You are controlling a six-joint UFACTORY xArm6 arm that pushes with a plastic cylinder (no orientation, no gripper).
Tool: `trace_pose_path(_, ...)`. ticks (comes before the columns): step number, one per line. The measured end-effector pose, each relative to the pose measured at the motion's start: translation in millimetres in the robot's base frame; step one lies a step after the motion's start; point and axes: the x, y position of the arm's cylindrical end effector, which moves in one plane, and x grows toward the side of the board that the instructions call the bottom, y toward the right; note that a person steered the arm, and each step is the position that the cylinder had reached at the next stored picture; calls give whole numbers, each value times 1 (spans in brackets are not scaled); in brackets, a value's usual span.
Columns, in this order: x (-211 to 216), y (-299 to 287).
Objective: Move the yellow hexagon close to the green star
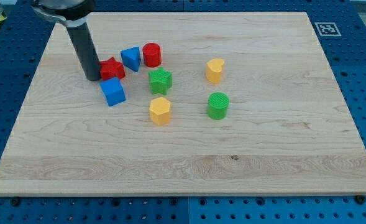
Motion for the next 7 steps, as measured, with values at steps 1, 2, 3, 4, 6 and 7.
trace_pose_path(1,-9,-17)
trace_pose_path(2,-59,-47)
trace_pose_path(3,-109,-49)
trace_pose_path(4,-109,-49)
trace_pose_path(6,-129,-22)
trace_pose_path(7,-143,65)
